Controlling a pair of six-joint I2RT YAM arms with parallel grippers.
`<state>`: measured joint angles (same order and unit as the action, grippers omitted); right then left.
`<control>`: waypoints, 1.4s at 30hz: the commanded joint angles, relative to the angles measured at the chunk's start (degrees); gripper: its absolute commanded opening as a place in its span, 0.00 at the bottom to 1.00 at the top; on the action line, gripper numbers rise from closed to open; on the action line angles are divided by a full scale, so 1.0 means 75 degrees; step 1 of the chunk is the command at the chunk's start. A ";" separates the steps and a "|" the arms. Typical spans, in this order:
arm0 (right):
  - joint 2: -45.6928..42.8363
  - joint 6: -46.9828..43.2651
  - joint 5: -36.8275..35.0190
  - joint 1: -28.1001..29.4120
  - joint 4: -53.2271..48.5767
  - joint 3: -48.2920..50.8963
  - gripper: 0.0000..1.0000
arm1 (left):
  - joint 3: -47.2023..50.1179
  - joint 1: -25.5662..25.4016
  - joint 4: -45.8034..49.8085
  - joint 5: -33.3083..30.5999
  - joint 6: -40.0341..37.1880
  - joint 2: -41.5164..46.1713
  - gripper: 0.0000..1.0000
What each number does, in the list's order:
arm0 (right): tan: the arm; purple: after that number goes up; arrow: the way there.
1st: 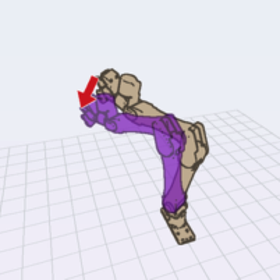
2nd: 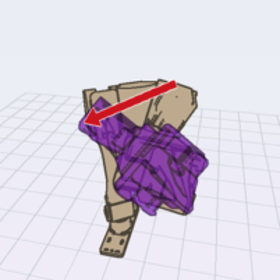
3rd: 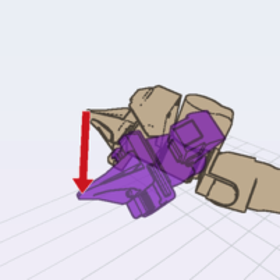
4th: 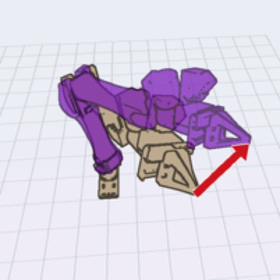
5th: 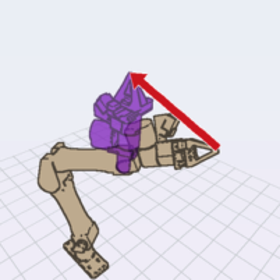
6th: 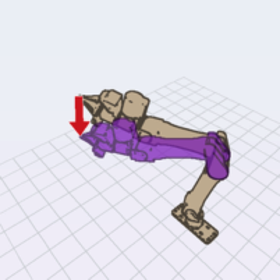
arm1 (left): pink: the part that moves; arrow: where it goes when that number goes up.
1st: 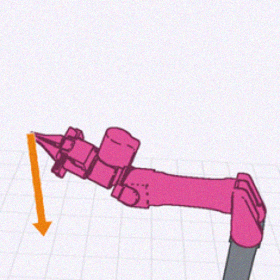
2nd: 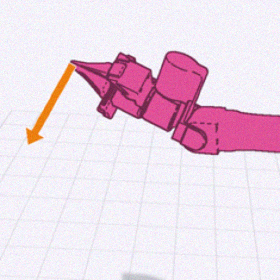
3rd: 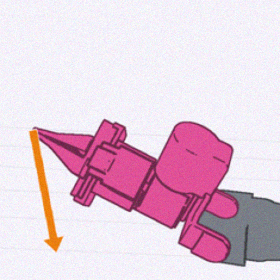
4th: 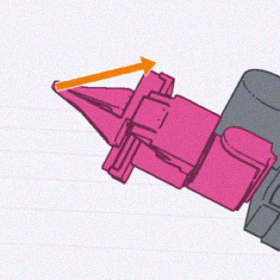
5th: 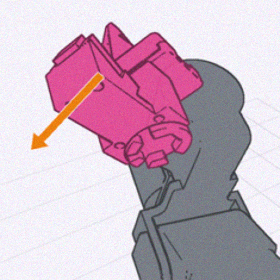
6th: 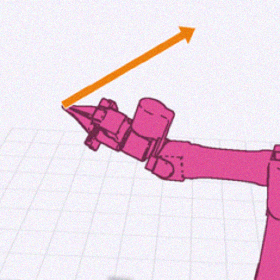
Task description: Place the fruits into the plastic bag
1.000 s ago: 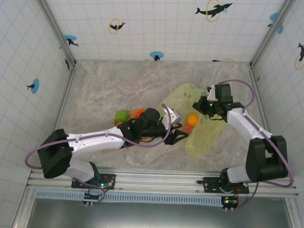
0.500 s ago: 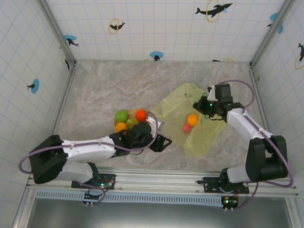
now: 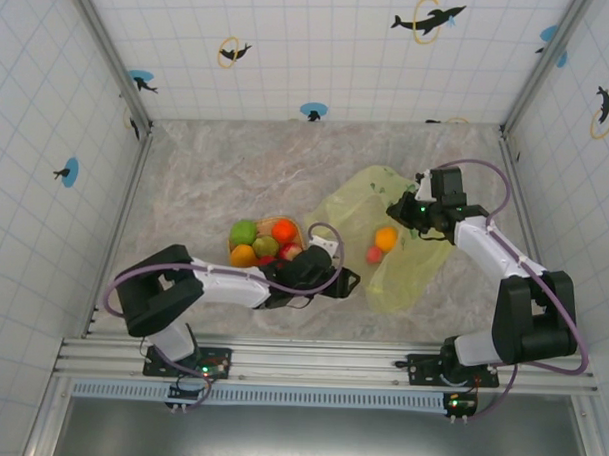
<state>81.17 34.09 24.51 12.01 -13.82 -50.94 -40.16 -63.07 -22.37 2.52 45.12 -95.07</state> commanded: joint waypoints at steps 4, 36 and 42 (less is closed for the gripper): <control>-0.0123 0.0041 0.0082 0.0037 0.0213 0.0159 0.00 | -0.0686 -0.0030 -0.0535 0.0155 0.0171 -0.0879 0.61; -0.0649 -0.2063 -0.2638 -0.0236 -0.2508 -0.1971 0.00 | -0.1390 0.1096 0.1284 0.2423 -0.1187 0.0783 0.00; -0.0738 -0.1387 -0.1893 -0.0242 -0.1578 -0.1359 0.00 | -0.0957 0.1419 0.1654 0.2171 -0.1658 0.1062 0.25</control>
<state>76.55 20.47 6.48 10.39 -30.28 -63.68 -48.60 -53.47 -13.26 20.53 36.25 -88.82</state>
